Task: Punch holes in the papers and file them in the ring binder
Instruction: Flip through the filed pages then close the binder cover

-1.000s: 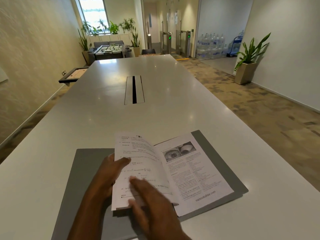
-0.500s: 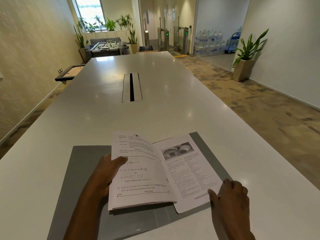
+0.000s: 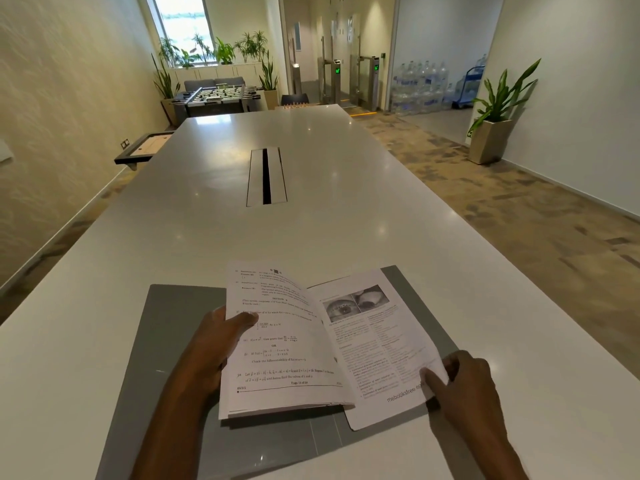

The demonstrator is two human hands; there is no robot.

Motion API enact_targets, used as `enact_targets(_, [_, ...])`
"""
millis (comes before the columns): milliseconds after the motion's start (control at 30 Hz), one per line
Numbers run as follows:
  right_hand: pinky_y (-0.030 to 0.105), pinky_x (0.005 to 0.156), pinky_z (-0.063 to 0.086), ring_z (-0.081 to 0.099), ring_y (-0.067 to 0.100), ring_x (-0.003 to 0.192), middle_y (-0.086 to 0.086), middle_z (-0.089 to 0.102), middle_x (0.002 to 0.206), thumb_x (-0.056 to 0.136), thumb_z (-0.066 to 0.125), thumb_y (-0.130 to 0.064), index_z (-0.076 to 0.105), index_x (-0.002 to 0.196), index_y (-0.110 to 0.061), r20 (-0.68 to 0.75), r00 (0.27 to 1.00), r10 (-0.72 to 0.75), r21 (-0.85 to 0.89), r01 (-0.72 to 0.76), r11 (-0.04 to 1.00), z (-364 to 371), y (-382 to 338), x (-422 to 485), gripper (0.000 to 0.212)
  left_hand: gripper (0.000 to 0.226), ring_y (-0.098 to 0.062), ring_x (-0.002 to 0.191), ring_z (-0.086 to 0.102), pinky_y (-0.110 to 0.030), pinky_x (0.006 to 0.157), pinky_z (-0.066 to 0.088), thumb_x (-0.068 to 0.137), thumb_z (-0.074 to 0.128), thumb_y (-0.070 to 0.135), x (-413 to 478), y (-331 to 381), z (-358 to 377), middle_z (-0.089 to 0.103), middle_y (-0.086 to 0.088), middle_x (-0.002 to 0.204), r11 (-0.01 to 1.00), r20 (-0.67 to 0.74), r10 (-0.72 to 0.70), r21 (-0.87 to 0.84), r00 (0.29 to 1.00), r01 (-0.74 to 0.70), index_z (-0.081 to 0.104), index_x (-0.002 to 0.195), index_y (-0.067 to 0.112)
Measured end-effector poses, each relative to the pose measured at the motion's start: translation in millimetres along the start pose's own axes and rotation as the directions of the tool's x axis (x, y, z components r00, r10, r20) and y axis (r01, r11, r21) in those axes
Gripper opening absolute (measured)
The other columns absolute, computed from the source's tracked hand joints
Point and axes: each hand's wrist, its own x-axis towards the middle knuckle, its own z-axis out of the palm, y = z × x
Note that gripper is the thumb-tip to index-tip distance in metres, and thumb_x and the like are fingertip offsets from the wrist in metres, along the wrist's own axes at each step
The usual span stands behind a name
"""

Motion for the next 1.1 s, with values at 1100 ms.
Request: enact_targets(1100, [0.014,0.080,0.056,0.075,0.002,0.083,-0.011,0.079,0.101,0.087,0.081,-0.033,0.074,0.105,-0.028,-0.066,0.642,-0.764,0.257,0.751,0.609,44.3,-168.8,-107.1,0.020,0.041,-0.040,0.086,0.081,-0.047,0.068,0.066,0.105,0.051,0.045,-1.3,-1.1,-9.5,0.082,-0.015,0.105,0.998,0.018,0.048,-0.027,0.999,-0.048,0.065,0.130,0.016])
